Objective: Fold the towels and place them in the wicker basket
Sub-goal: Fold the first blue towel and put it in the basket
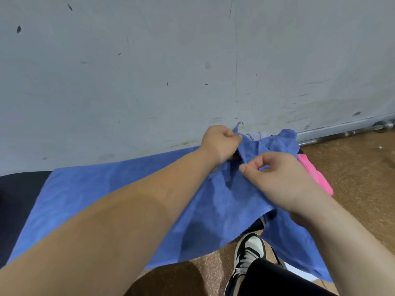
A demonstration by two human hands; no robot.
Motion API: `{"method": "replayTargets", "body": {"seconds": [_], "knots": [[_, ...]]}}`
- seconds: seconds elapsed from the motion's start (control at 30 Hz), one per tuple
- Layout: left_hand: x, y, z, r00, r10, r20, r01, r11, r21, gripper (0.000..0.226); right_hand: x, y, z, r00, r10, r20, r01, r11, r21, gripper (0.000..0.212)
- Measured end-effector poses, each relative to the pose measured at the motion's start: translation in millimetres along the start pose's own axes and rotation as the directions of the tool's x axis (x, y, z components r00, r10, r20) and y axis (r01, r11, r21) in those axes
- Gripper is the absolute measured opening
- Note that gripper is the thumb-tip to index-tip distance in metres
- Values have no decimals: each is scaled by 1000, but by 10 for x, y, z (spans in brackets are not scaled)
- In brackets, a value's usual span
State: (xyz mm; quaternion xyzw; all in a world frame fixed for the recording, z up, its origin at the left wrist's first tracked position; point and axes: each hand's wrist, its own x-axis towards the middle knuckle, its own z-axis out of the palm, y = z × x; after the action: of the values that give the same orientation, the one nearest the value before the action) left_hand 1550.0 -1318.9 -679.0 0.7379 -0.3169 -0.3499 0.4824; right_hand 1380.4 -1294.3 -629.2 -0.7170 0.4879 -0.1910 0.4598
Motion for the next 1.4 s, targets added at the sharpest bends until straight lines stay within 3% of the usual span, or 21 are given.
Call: {"method": "replayTargets", "body": {"seconds": [0.1,0.23,0.47,0.7,0.87,1.03,1.13,1.23,1.3,1.37,1.4], "knots": [[-62,59,-183,996,40,-77,-46,995,-86,20,-96,-102,46,1000,-18,20,16,998,58,24],[-274,-44,-757,989,44,-144,-56,995,-86,17,-197,-288,349,985,-59,164,43,994,100,18],[-712,-439,-1963,961,-87,-264,80,996,-40,24,-382,-853,1236,919,-77,387,31,992,125,14],[-1003,-1020,-3000,914,-149,-378,167,986,16,25,-630,-1298,2305,821,-81,564,78,997,31,10],[-1152,-1316,-3551,879,-215,-425,214,976,-50,30,-755,-1431,2921,778,-139,613,135,989,52,12],[-1241,-1455,-3864,847,-151,-509,177,984,4,16,-859,-1512,3202,741,-172,649,43,977,210,10],[-1344,-1591,-3937,858,-236,-455,289,956,48,6,-902,-1514,3252,687,-130,715,-3,983,182,15],[-1504,-1626,-3897,886,-348,-306,406,901,152,17,-856,-1479,3200,688,-108,718,35,993,117,19],[-1588,-1622,-3888,893,-327,-309,418,857,301,22,-766,-1429,3114,730,-115,674,83,993,79,19],[-1663,-1613,-3886,895,-312,-319,426,812,399,24,-611,-1301,3014,789,-193,583,314,943,-112,20],[-1697,-1616,-3875,894,-316,-317,428,812,398,24,-539,-1219,2952,799,-239,552,443,855,-270,25]]}}
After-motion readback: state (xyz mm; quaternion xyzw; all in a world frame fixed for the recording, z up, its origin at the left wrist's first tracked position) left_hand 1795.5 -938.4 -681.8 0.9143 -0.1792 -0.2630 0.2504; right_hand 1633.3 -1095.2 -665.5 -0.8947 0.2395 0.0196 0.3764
